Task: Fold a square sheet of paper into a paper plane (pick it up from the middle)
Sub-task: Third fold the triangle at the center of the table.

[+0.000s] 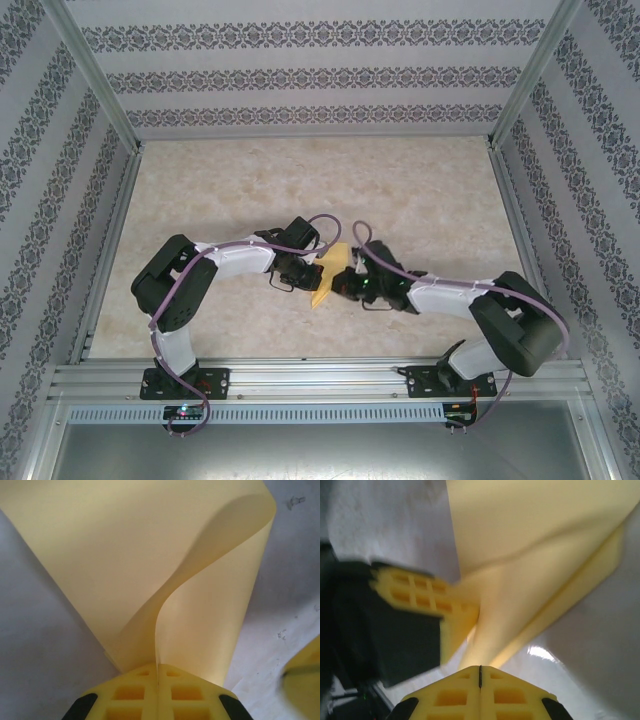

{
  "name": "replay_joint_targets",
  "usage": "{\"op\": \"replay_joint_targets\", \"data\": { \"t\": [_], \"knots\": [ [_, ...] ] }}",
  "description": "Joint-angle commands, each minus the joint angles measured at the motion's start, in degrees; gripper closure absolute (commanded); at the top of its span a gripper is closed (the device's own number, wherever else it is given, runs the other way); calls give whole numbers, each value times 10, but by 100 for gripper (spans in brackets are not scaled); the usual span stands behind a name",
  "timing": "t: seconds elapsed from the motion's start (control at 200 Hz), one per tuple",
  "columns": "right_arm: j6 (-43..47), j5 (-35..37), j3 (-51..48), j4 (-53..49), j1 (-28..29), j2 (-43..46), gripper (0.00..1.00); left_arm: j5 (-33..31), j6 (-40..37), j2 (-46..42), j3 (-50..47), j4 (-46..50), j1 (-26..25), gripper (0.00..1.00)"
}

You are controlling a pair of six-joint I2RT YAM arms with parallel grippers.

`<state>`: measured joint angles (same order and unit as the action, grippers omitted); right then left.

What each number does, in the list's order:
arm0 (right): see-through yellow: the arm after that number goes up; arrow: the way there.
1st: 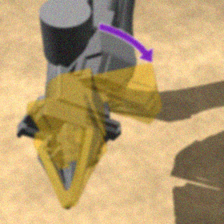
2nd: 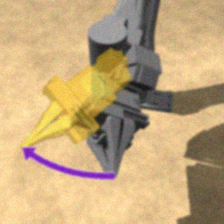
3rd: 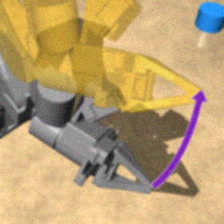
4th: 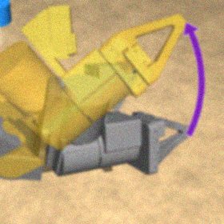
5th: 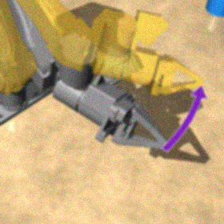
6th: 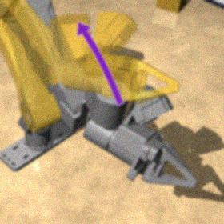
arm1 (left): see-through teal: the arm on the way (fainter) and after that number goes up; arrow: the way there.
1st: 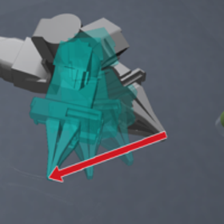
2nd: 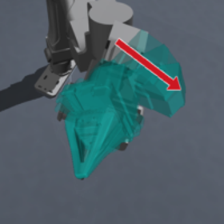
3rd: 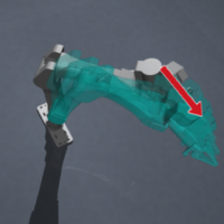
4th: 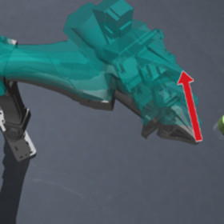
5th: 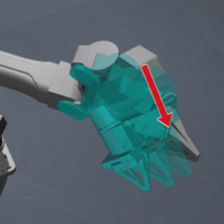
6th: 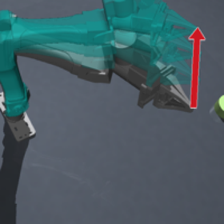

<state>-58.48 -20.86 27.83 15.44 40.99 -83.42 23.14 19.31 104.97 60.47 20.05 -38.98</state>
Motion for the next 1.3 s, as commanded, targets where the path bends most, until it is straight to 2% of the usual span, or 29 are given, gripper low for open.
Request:
{"op": "replay_joint_targets", "data": {
  "t": [0.0,0.085,0.235,0.4,0.674,0.844,1.079,1.294],
  "knots": [
    [-66,47,-2,97,41,-28,100,-8,-16,25,0,2,5,100],
    [-82,56,-10,146,66,-55,100,-5,-16,26,1,4,5,100],
    [-90,42,0,166,75,-87,100,-3,-16,27,2,5,5,100],
    [-96,50,-17,165,76,-85,100,-3,-17,27,2,6,4,100],
    [-118,44,-33,186,70,-132,100,2,-17,34,5,8,5,100],
    [-106,32,-28,179,69,-125,100,3,-17,35,6,8,5,100],
    [-89,35,-24,177,78,-64,100,-2,-16,37,8,11,5,100],
    [-97,23,-12,168,83,-108,100,0,-16,40,9,13,5,100]
  ]
}}
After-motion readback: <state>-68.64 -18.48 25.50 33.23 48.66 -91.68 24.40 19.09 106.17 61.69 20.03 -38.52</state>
